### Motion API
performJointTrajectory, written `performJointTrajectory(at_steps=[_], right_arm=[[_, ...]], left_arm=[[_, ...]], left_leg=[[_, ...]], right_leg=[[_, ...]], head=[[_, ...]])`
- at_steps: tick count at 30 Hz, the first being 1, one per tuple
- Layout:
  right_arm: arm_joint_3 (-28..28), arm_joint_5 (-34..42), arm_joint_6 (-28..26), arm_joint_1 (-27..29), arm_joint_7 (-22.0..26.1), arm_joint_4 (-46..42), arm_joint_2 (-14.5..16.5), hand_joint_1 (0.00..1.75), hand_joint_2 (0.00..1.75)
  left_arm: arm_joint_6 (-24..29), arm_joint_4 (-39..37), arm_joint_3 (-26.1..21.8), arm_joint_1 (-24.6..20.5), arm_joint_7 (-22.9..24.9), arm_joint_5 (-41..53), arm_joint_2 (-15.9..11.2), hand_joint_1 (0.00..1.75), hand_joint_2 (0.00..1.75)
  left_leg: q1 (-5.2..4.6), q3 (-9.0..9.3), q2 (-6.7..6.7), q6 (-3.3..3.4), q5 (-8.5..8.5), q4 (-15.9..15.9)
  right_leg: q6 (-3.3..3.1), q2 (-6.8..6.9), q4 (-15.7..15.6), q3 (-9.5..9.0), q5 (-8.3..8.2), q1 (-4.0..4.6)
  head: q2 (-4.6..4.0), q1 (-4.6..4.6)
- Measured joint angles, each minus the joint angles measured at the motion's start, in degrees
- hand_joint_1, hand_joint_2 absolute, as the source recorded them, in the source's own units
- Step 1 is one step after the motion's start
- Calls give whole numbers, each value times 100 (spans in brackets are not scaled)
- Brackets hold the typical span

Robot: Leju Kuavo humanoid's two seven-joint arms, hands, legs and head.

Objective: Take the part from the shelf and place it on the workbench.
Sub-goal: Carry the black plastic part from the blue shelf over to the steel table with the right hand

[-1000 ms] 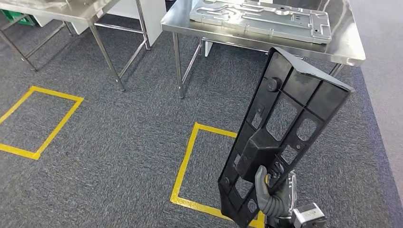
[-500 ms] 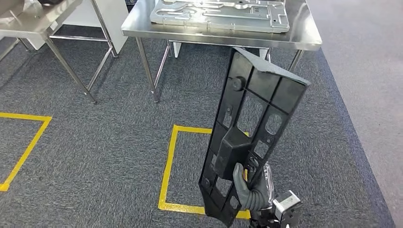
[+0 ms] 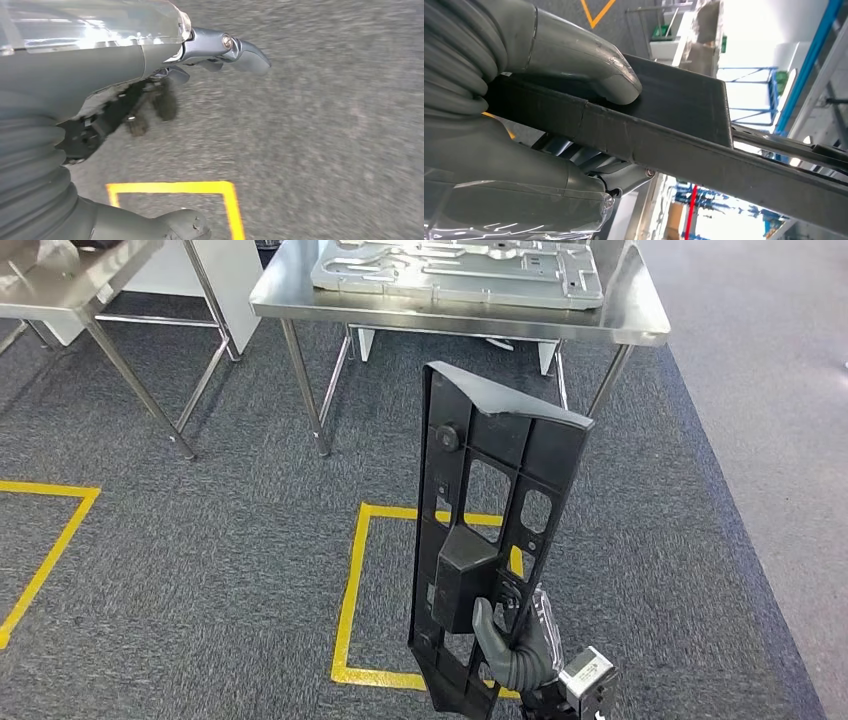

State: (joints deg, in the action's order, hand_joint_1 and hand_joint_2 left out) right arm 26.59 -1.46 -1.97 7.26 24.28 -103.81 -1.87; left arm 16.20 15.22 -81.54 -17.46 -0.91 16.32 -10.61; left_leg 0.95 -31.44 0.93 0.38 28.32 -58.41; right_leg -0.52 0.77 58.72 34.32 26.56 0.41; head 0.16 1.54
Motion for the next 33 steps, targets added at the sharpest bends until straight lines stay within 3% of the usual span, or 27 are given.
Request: performJointTrajectory(at_steps=[4,7,8,9,10,12,13,14,19,21,23,24,25,26,27,28,30,33], right_arm=[[94,205,215,-78,33,8,-124,175,175],[151,350,355,-136,83,8,-266,175,175],[167,374,372,-142,89,10,-304,175,175],[181,387,369,-142,91,17,-331,175,175],[199,384,347,-146,88,30,-346,175,175],[243,331,246,-174,78,77,-352,175,175],[266,286,166,-196,73,110,-345,175,175],[284,241,86,-216,69,141,-329,175,175],[310,54,-175,-270,80,285,-215,175,175],[308,-66,-248,-291,108,352,-159,175,175],[280,-193,-281,-311,131,441,-96,175,175],[255,-246,-278,-325,133,491,-68,175,175],[222,-287,-271,-345,129,538,-46,175,175],[183,-315,-260,-370,120,578,-28,175,175],[139,-343,-245,-393,111,605,-11,175,175],[94,-372,-228,-414,100,626,5,175,175],[-2,-460,-185,-432,67,642,57,175,175],[-140,-594,-170,-379,0,634,132,175,175]], left_arm=[[309,-98,31,-339,1068,144,-486,0,175],[449,-139,96,-659,1754,267,-946,0,175],[407,-147,121,-711,1851,290,-1053,0,175],[315,-153,141,-726,1878,303,-1129,0,175],[154,-159,155,-714,1845,306,-1173,0,175],[-299,-174,186,-616,1681,323,-1199,0,175],[-588,-189,213,-540,1565,347,-1184,0,175],[-865,-203,248,-460,1448,380,-1171,0,175],[-1844,-249,483,73,1017,615,-964,0,175],[-2230,-253,632,311,854,805,-829,0,175],[-2659,-253,830,588,625,1071,-648,0,175],[-2875,-253,945,742,478,1212,-537,0,175],[-3072,-252,1074,895,328,1350,-426,0,175],[-3243,-252,1202,1037,195,1470,-309,0,175],[-3367,-253,1319,1155,99,1585,-207,0,175],[-3477,-253,1428,1258,31,1699,-97,0,175],[-3749,-209,1641,1465,-36,2014,119,0,175],[-4816,521,1997,2042,244,2718,721,0,175]], left_leg=[[30,-32,8,-134,103,-128],[37,-513,-38,-193,537,-1109],[38,-702,-42,-215,624,-1441],[40,-813,-43,-233,599,-1593],[44,-814,-42,-247,444,-1507],[57,-552,-44,-254,-20,-822],[54,-414,-49,-250,-170,-486],[46,-319,-57,-222,-215,-257],[42,-217,-51,-27,-116,-78],[45,-130,-42,33,-73,-53],[36,-60,-37,65,-8,-51],[31,-16,-36,67,31,-51],[23,37,-36,67,72,-51],[16,103,-36,66,117,-51],[11,171,-39,63,164,-47],[6,233,-44,55,207,-40],[5,295,-60,8,274,-5],[-17,400,-46,-92,296,-38]], right_leg=[[-87,-40,-139,-86,-25,-15],[-156,-46,-177,-167,5,-22],[-168,-60,-173,-189,27,-21],[-169,-81,-167,-215,53,-23],[-161,-108,-156,-250,86,-30],[-122,-160,-120,-328,171,-48],[-93,-184,-92,-347,213,-46],[-63,-210,-64,-335,246,-41],[83,-221,130,-235,323,-38],[133,-154,663,50,527,-52],[156,-118,1381,526,755,-63],[155,-111,1576,699,762,-66],[144,-107,1576,775,661,-65],[120,-107,1353,733,445,-57],[79,-107,983,609,168,-38],[33,-105,639,477,-9,-12],[-42,-109,171,298,-112,35],[-95,-146,34,156,-80,4]], head=[[0,-5],[0,-17],[0,-16],[1,-16],[1,-17],[1,-15],[1,-21],[1,-31],[0,-23],[0,-10],[0,-3],[0,-4],[-1,-2],[0,-1],[1,5],[1,3],[1,6],[2,5]])
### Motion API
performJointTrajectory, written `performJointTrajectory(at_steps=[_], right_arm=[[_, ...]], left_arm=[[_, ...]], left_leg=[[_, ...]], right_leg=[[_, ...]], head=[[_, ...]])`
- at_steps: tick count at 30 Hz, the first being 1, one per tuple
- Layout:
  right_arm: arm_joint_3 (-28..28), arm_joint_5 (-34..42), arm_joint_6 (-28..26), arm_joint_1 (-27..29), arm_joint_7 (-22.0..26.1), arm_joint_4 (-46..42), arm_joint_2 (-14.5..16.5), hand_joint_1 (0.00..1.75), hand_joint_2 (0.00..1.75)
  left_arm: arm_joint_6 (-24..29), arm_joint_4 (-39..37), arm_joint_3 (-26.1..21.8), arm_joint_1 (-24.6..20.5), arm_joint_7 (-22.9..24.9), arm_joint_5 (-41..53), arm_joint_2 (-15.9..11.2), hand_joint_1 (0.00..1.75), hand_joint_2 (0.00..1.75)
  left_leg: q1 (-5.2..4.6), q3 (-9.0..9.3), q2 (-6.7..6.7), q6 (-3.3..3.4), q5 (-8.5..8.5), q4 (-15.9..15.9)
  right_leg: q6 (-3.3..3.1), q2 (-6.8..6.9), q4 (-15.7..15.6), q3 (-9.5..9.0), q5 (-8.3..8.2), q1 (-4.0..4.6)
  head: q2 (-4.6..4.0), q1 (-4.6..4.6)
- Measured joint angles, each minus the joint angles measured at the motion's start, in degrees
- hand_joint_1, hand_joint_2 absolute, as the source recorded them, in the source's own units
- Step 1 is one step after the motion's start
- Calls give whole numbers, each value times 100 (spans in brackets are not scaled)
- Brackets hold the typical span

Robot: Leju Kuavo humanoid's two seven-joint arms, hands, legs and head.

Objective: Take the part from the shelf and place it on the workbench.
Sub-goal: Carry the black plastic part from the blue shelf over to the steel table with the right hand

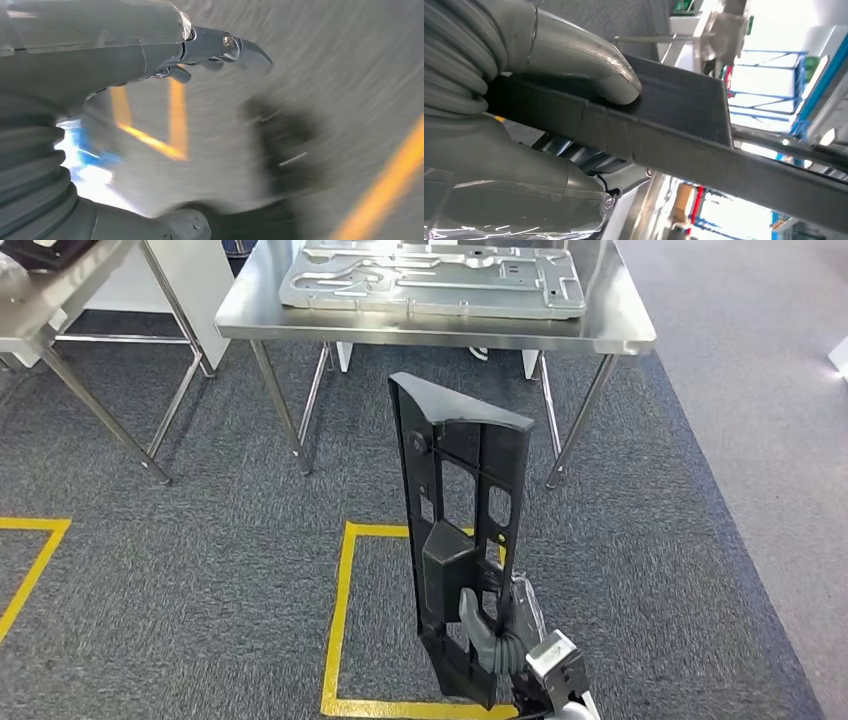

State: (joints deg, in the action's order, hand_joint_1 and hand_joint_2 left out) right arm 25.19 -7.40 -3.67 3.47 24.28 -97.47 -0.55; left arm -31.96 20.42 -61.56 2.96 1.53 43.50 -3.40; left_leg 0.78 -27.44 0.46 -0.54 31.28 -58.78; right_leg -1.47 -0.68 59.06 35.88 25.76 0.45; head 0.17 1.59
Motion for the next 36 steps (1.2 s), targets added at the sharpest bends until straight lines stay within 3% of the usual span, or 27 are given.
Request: performJointTrajectory(at_steps=[2,4,6,7,8,10,11,13,16,17,20,21,22,23,25,27,30,32,34,36], right_arm=[[-96,-52,-13,27,-36,-15,31,175,175],[-176,-88,-17,28,-59,-27,51,175,175],[-217,-125,-17,18,-87,-29,61,175,175],[-228,-141,-18,0,-114,-28,62,175,175],[-232,-149,-20,-35,-153,-27,62,175,175],[-237,-156,-29,-146,-261,-16,62,175,175],[-241,-158,-43,-206,-325,-3,61,175,175],[-247,-161,-107,-319,-486,40,62,175,175],[-249,-174,-250,-523,-738,129,68,175,175],[-247,-176,-286,-607,-790,157,71,175,175],[-243,-176,-328,-783,-862,237,77,175,175],[-243,-176,-330,-798,-872,265,77,175,175],[-243,-176,-334,-803,-878,294,78,175,175],[-243,-177,-340,-807,-882,321,78,175,175],[-242,-182,-361,-833,-886,368,79,175,175],[-231,-196,-397,-899,-903,433,83,175,175],[-198,-245,-499,-976,-928,563,96,175,175],[-179,-273,-563,-1017,-915,641,106,175,175],[-156,-327,-644,-1086,-925,693,121,175,175],[-123,-508,-810,-1158,-1034,726,134,175,175]], left_arm=[[-1015,1085,162,516,426,292,631,0,175],[-1583,2023,313,960,753,248,1199,0,175],[-1731,2660,431,1263,918,135,1562,0,175],[-1773,2927,456,1351,960,141,1684,0,175],[-1819,3137,457,1406,962,193,1766,0,175],[-1901,3472,424,1468,919,359,1895,0,175],[-1933,3594,398,1483,889,439,1947,0,175],[-1983,3785,333,1500,830,582,2033,0,175],[-2072,3951,201,1491,705,836,2134,0,175],[-2096,3985,156,1478,665,909,2159,0,175],[-2127,4055,50,1451,605,1014,2210,0,175],[-2129,4067,24,1449,599,1026,2221,0,175],[-2130,4078,3,1450,593,1037,2231,0,175],[-2132,4086,-15,1449,586,1051,2241,0,175],[-2141,4096,-41,1443,566,1085,2255,0,175],[-2181,4111,-96,1421,532,1164,2259,0,175],[-2278,4139,-242,1370,429,1387,2272,0,175],[-2323,4145,-362,1323,344,1550,2275,0,175],[-2363,4145,-485,1270,233,1721,2276,0,175],[-2397,4145,-615,1222,130,1911,2276,0,175]], left_leg=[[-4,-46,-6,-28,107,-288],[12,-419,-21,-38,375,-934],[29,-849,-21,-63,617,-1470],[32,-959,-21,-72,600,-1500],[34,-974,-21,-71,438,-1338],[22,-808,-21,-30,-95,-668],[9,-726,-22,-6,-216,-387],[-18,-654,-26,52,-265,-135],[4,-537,-30,169,-369,-34],[15,-489,-27,194,-380,-13],[26,-441,-26,226,-363,6],[30,-430,-32,221,-344,6],[38,-409,-40,207,-319,5],[51,-373,-51,184,-289,4],[84,-280,-67,116,-213,7],[92,-215,-70,35,-144,4],[73,-142,-62,-89,-100,-21],[85,-178,-57,-136,-31,-208],[88,-469,-56,-142,216,-776],[73,-910,-55,-118,483,-1457]], right_leg=[[-46,-23,-58,-153,38,-46],[-78,-26,-82,-255,99,-58],[-75,-15,-78,-326,178,-50],[-63,-4,-75,-368,219,-47],[-50,9,-70,-416,259,-48],[-20,23,-56,-514,337,-49],[2,19,-48,-544,371,-46],[75,11,-16,-567,408,-41],[188,14,137,-581,428,-44],[211,20,267,-530,517,-52],[304,35,1140,-31,991,-108],[344,35,1391,151,1066,-131],[379,37,1482,265,1031,-155],[406,40,1358,272,867,-180],[444,51,700,63,368,-218],[401,81,188,-87,205,-198],[203,94,112,-117,216,-166],[104,92,91,-203,227,-166],[23,97,77,-278,266,-138],[-36,90,79,-320,315,-83]], head=[[-1,-27],[-1,-57],[-1,-63],[-1,-66],[0,-70],[-1,-80],[-1,-86],[-1,-94],[-1,-85],[-1,-74],[-2,-48],[-1,-49],[-1,-49],[-1,-49],[-2,-49],[-2,-26],[0,-12],[0,-35],[-1,-66],[-1,-85]])
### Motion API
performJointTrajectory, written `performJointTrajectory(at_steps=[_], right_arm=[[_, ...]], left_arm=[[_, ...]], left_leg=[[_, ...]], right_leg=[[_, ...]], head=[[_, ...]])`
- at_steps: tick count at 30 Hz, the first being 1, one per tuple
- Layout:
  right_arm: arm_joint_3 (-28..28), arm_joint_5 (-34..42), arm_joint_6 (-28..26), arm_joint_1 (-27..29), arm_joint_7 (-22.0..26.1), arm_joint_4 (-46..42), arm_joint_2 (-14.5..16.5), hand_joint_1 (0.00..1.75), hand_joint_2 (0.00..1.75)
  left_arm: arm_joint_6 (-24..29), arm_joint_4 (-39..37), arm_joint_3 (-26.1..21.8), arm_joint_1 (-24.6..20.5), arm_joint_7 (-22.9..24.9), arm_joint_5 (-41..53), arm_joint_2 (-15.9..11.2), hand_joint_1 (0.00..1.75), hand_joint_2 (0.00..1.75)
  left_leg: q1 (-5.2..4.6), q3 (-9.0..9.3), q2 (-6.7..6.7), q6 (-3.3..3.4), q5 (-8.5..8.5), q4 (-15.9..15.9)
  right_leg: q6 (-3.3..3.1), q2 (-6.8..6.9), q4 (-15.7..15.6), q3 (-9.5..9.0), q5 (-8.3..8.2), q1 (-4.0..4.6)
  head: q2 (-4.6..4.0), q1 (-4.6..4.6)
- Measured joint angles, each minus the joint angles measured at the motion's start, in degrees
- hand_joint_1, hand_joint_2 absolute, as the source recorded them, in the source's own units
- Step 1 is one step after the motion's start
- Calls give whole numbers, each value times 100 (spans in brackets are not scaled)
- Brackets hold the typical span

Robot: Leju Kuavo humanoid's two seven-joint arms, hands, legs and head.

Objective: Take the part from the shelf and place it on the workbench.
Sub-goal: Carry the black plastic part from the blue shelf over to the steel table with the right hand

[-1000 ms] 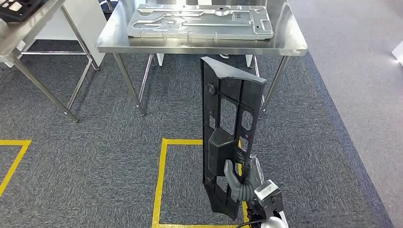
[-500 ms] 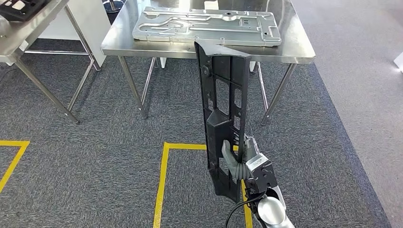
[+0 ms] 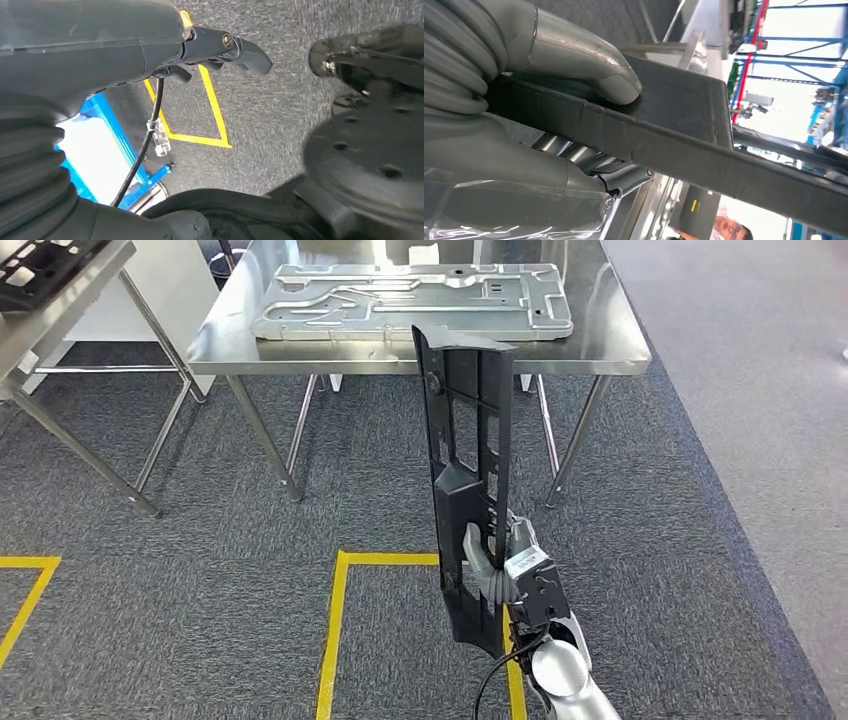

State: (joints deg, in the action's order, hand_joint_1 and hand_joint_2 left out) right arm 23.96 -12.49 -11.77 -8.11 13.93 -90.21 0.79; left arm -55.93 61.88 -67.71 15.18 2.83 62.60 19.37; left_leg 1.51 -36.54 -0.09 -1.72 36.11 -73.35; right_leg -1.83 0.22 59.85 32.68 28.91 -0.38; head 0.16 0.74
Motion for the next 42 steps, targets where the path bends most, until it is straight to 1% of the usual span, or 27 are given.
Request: performJointTrajectory(at_steps=[1,2,4,5,7,8,10,12,15,16,17,18,20,21,22,24,26,28,30,31,32,33,36,37,38,39,42], right_arm=[[17,-137,-104,-36,-75,16,3,175,175],[32,-295,-218,-79,-146,34,4,175,175],[55,-595,-450,-209,-262,72,6,175,175],[61,-775,-596,-298,-318,96,7,175,175],[73,-1284,-932,-506,-453,156,9,175,175],[84,-1625,-1107,-613,-523,202,8,175,175],[110,-2196,-1343,-811,-614,308,4,175,175],[124,-2435,-1456,-983,-618,418,-1,175,175],[134,-2612,-1558,-1139,-623,568,-10,175,175],[150,-2797,-1599,-1166,-673,612,-15,175,175],[181,-3094,-1638,-1217,-772,657,-20,175,175],[229,-3457,-1661,-1305,-890,704,-24,175,175],[383,-4264,-1668,-1590,-1114,850,-28,175,175],[480,-4628,-1656,-1763,-1185,954,-29,175,175],[607,-4983,-1625,-1944,-1242,1084,-27,175,175],[895,-5549,-1505,-2293,-1316,1364,-20,175,175],[1213,-5913,-1307,-2618,-1348,1610,12,175,175],[1553,-6084,-1083,-2952,-1324,1835,64,175,175],[1903,-6121,-895,-3215,-1264,2055,102,175,175],[2056,-6121,-830,-3293,-1234,2152,114,175,175],[2193,-6118,-781,-3341,-1208,2245,124,175,175],[2307,-6109,-748,-3372,-1186,2326,135,175,175],[2508,-6026,-690,-3477,-1150,2498,184,175,175],[2561,-5976,-664,-3519,-1146,2549,198,175,175],[2609,-5918,-634,-3548,-1143,2597,212,175,175],[2655,-5849,-600,-3556,-1135,2642,221,175,175],[2733,-5673,-529,-3563,-1104,2711,241,175,175]], left_arm=[[-19,0,-67,-24,-45,94,1,0,175],[-39,0,-136,-49,-95,192,3,0,175],[-82,0,-275,-98,-215,397,6,0,175],[-103,0,-348,-130,-278,512,1,0,175],[-138,3,-507,-193,-413,777,-6,0,175],[-155,6,-589,-219,-481,929,-8,0,175],[-203,16,-751,-250,-606,1221,1,0,175],[-250,34,-899,-292,-689,1394,7,0,175],[-268,48,-1043,-368,-777,1528,24,0,175],[-260,48,-1080,-390,-827,1612,32,0,175],[-240,46,-1121,-415,-897,1733,39,0,175],[-213,39,-1161,-446,-975,1895,42,0,175],[-124,-1,-1249,-538,-1155,2225,17,0,175],[-72,-41,-1295,-592,-1243,2382,-14,0,175],[-5,-99,-1336,-646,-1331,2499,-54,0,175],[128,-273,-1379,-725,-1450,2659,-159,0,175],[254,-483,-1380,-767,-1513,2707,-272,0,175],[338,-684,-1374,-804,-1563,2720,-371,0,175],[373,-858,-1364,-822,-1606,2722,-455,0,175],[382,-921,-1358,-820,-1621,2722,-492,0,175],[385,-981,-1349,-815,-1629,2727,-515,0,175],[388,-1030,-1337,-809,-1637,2730,-538,0,175],[391,-1131,-1312,-790,-1653,2738,-599,0,175],[387,-1152,-1309,-785,-1656,2738,-619,0,175],[380,-1169,-1302,-779,-1659,2738,-637,0,175],[372,-1181,-1296,-773,-1662,2738,-650,0,175],[331,-1191,-1278,-757,-1670,2739,-652,0,175]], left_leg=[[-13,-151,0,28,6,-152],[-34,-209,-1,68,-109,-105],[-109,-60,0,209,-603,525],[-155,37,10,293,-772,844],[-244,160,12,427,-831,1227],[-271,187,9,466,-805,1294],[-258,339,-2,506,-910,1487],[-194,517,8,499,-980,1636],[-129,602,1,450,-960,1687],[-105,616,-9,421,-935,1683],[-76,641,-19,384,-904,1677],[-44,675,-25,339,-868,1667],[11,738,-22,223,-777,1637],[24,750,-16,168,-736,1614],[21,742,-9,114,-700,1599],[14,756,0,26,-674,1577],[34,760,6,-34,-632,1501],[45,507,9,-49,-468,1028],[28,14,8,-34,-212,236],[12,-206,8,-13,-138,-49],[-8,-349,7,21,-144,-160],[-37,-402,6,73,-256,-73],[-175,-225,-1,318,-974,867],[-221,-164,-7,386,-1087,1106],[-256,-122,-10,432,-1151,1245],[-272,-101,-15,446,-1122,1288],[-230,95,-20,450,-1178,1445]], right_leg=[[-21,-6,0,-28,27,32],[-36,-13,1,-65,55,66],[-55,-22,-4,-156,119,123],[-53,-21,-12,-195,145,141],[-8,-30,-41,-230,175,115],[34,-29,-23,-242,145,95],[107,-29,39,-286,97,81],[179,-31,267,-220,210,83],[298,-31,1080,335,612,-4],[341,-29,1251,508,633,-43],[388,-26,1242,596,536,-84],[432,-23,1049,587,326,-124],[529,-26,377,402,-184,-190],[522,-29,124,336,-278,-193],[477,-35,-13,308,-322,-189],[303,-41,-21,321,-239,-159],[183,-47,-11,269,-233,-150],[103,-49,-20,194,-197,-128],[42,-45,-22,127,-136,-78],[20,-44,-23,82,-99,-45],[0,-46,-23,29,-57,-10],[-16,-48,-25,-34,-12,27],[-41,-56,-38,-212,122,109],[-28,-66,-47,-247,158,115],[-5,-76,-60,-274,186,113],[29,-82,-53,-305,193,114],[121,-76,113,-334,226,108]], head=[[0,-2],[1,-2],[0,-3],[1,13],[0,38],[1,48],[1,37],[1,72],[1,113],[1,110],[1,109],[1,109],[0,116],[-1,129],[-1,134],[0,115],[-1,72],[-1,33],[-1,1],[0,-6],[0,-9],[0,-11],[-1,-6],[-1,-6],[-1,-8],[-1,-9],[0,-16]])
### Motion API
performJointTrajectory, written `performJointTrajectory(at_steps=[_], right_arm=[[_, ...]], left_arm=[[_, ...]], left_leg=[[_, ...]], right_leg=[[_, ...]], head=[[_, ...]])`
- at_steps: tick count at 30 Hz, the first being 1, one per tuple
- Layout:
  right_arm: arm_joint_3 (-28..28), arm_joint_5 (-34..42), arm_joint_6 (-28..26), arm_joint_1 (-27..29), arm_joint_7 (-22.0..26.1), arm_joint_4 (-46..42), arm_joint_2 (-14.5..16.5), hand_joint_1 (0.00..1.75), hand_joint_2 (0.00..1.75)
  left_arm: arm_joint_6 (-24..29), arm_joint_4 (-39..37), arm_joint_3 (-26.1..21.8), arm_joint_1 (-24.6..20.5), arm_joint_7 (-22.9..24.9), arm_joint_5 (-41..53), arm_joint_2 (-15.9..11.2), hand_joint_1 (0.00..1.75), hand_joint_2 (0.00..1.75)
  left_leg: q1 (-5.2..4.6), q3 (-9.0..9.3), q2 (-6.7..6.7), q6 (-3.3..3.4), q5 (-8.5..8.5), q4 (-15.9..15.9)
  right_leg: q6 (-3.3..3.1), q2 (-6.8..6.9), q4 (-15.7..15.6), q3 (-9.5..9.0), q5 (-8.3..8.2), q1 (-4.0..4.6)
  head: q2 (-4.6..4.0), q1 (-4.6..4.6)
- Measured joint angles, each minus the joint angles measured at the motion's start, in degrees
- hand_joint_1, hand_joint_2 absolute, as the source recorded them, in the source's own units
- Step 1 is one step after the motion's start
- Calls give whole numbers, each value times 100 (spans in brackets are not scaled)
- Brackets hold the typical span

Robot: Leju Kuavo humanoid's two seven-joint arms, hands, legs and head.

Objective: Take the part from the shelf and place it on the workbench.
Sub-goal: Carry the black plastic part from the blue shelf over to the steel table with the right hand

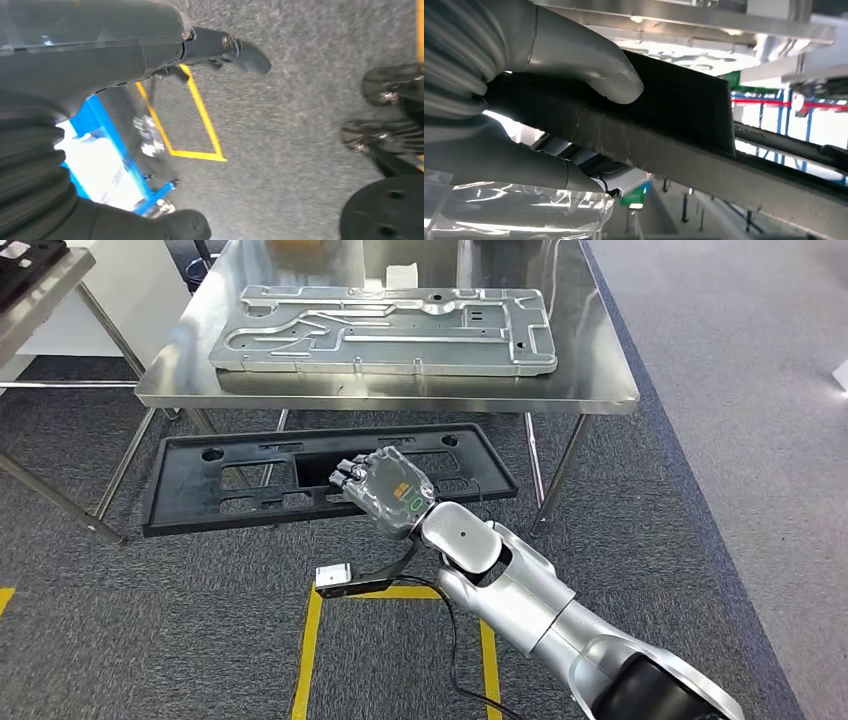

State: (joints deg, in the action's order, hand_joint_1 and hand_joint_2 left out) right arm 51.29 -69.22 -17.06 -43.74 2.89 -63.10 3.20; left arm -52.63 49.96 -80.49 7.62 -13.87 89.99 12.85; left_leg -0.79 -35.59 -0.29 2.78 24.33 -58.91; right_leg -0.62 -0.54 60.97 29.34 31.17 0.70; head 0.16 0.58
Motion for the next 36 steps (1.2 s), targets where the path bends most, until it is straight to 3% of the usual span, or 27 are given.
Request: performJointTrajectory(at_steps=[2,4,5,6,7,9,11,14,16,19,21,22,24,25,27,30,32,35,36], right_arm=[[39,77,26,-37,13,28,8,175,175],[69,174,90,-34,23,53,9,175,175],[80,228,131,-7,26,67,9,175,175],[92,279,171,24,28,79,8,175,175],[104,318,197,50,29,87,8,175,175],[123,376,223,74,32,94,8,175,175],[134,432,246,75,33,99,10,175,175],[138,506,296,93,31,105,22,175,175],[136,526,308,91,27,105,37,175,175],[137,540,310,97,28,106,62,175,175],[138,542,315,129,28,109,65,175,175],[138,544,317,140,28,109,65,175,175],[138,549,319,143,28,109,67,175,175],[139,551,322,141,28,111,69,175,175],[140,548,331,138,28,115,75,175,175],[141,517,335,130,29,121,84,175,175],[141,504,333,88,31,121,86,175,175],[143,503,333,69,34,128,84,175,175],[144,502,334,80,35,132,83,175,175]], left_arm=[[-32,-1,13,-5,-3,-1,4,0,175],[-60,-2,21,-10,-3,-1,15,0,175],[-70,-2,23,-8,-3,0,23,0,175],[-77,-2,23,-3,-2,0,32,0,175],[-84,-2,23,1,-2,0,44,0,175],[-98,-2,23,2,-1,-1,67,0,175],[-113,-1,23,-5,-1,-1,82,0,175],[-137,2,21,-8,3,-1,93,0,175],[-147,9,17,-11,9,-1,99,0,175],[-153,15,8,-16,12,-1,110,0,175],[-153,15,1,-13,13,0,110,0,175],[-153,15,-3,-11,14,0,110,0,175],[-153,20,-9,-5,16,0,110,0,175],[-154,24,-15,-4,16,-1,110,0,175],[-155,38,-32,-2,18,-2,113,0,175],[-152,50,-45,1,24,1,117,0,175],[-148,50,-46,-5,27,0,121,0,175],[-144,50,-48,-16,26,-1,124,0,175],[-144,50,-49,-16,25,-1,125,0,175]], left_leg=[[27,109,6,15,19,51],[36,155,4,21,71,54],[42,185,-1,12,105,53],[49,227,-6,1,143,52],[56,283,-10,-13,186,51],[66,415,-14,-57,284,46],[65,480,-15,-128,373,39],[65,507,-9,-250,427,-8],[80,416,-5,-313,488,-255],[122,-170,-3,-404,847,-1242],[141,-485,-2,-437,937,-1591],[145,-501,-1,-437,806,-1467],[146,-302,0,-403,281,-742],[130,-197,2,-381,108,-405],[92,-85,5,-295,-9,-75],[99,35,0,-158,-2,2],[126,150,-3,-106,12,53],[118,230,-7,-62,91,67],[116,270,-11,-60,131,66]], right_leg=[[74,8,457,254,185,-31],[151,15,1087,718,460,-72],[176,19,1277,912,527,-92],[194,22,1301,1025,488,-109],[204,25,1134,1039,317,-123],[200,37,447,874,-243,-136],[126,51,-53,738,-535,-111],[-25,39,-160,675,-558,-95],[-97,34,-193,585,-533,-118],[-150,32,-212,475,-447,-127],[-148,30,-211,390,-368,-122],[-142,28,-210,332,-325,-122],[-119,24,-214,209,-230,-122],[-98,22,-215,158,-189,-117],[-33,16,-211,107,-136,-109],[80,20,-96,73,-141,-96],[118,25,281,254,-46,-98],[152,26,1177,901,339,-106],[158,26,1291,1057,399,-106]], head=[[-1,1],[-1,4],[-1,5],[0,6],[0,6],[0,8],[0,0],[0,-11],[0,-29],[0,-59],[0,-58],[0,-59],[1,-60],[0,-59],[1,-59],[1,-54],[0,-38],[-1,-24],[0,-24]])
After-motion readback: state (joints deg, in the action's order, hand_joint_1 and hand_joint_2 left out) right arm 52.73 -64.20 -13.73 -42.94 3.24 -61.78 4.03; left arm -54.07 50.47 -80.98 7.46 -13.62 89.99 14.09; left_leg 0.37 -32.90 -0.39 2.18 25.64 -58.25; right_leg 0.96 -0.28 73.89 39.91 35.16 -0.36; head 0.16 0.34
